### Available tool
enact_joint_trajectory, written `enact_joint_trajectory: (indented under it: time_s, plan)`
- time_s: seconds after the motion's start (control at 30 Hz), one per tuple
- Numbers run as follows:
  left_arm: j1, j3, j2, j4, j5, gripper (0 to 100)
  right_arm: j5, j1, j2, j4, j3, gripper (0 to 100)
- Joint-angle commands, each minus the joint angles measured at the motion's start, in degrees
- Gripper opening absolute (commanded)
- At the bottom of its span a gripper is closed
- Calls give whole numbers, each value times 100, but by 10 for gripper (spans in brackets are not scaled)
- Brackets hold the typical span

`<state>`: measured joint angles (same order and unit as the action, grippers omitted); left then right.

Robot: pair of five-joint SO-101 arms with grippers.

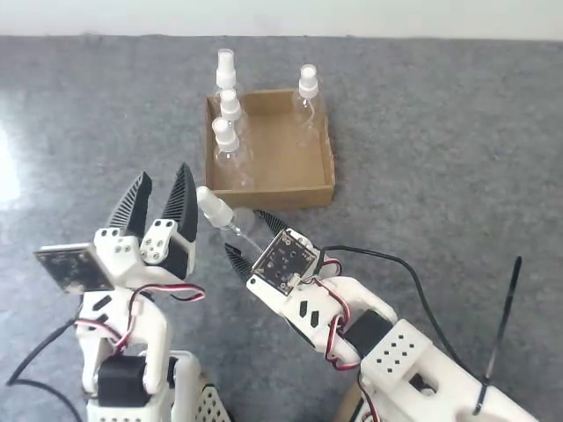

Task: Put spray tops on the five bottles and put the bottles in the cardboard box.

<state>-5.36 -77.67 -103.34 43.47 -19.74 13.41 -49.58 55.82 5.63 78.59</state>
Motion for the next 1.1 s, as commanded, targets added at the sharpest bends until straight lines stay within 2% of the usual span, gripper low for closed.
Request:
enact_joint_trajectory:
  time_s: [0.0, 0.2, 0.37, 1.07]
  plan:
    - [9, 31, -105, 114, -53, 177, 0, 75, 224, -163, -123, 84]
    - [18, 4, -105, 607, 264, 177, 0, 84, 224, -163, -123, 84]
    - [18, 4, -105, 967, 255, 177, 0, 84, 224, -163, -123, 84]
    - [9, 57, -105, 1029, 273, 177, 0, 92, 224, -163, -105, 84]
